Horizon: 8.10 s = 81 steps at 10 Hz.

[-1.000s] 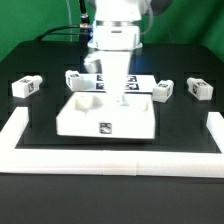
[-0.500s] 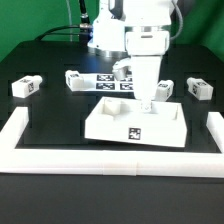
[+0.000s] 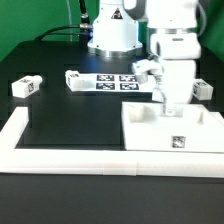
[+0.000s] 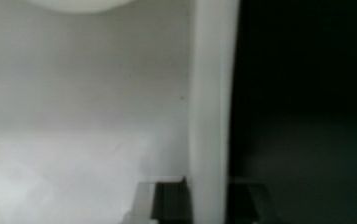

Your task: Assemble square table

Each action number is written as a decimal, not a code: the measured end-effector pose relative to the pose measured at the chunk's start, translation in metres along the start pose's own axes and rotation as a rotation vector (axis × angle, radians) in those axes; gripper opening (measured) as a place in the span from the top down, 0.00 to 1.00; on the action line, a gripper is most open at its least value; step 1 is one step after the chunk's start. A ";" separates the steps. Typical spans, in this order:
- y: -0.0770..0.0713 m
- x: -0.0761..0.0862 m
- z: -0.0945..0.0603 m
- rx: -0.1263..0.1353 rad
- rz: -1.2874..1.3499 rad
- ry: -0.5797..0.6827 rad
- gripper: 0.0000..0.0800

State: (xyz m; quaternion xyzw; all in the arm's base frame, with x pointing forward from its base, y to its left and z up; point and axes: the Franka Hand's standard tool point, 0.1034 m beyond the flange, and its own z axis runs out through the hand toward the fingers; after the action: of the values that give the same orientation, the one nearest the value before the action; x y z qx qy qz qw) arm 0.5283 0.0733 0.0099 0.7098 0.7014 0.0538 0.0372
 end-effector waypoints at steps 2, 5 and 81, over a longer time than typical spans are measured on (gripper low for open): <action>0.007 -0.004 0.001 0.031 -0.022 -0.061 0.92; 0.007 -0.005 0.000 0.030 -0.034 -0.062 0.92; -0.010 0.059 -0.108 0.597 1.331 -0.755 0.64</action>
Offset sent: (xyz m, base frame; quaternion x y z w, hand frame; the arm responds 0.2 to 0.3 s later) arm 0.0000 0.0000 0.0000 0.0000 0.0000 0.0000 1.0000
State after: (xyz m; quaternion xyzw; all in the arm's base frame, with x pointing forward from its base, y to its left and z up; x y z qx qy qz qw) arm 0.5051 0.1300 0.1170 0.9277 0.0587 -0.3665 0.0406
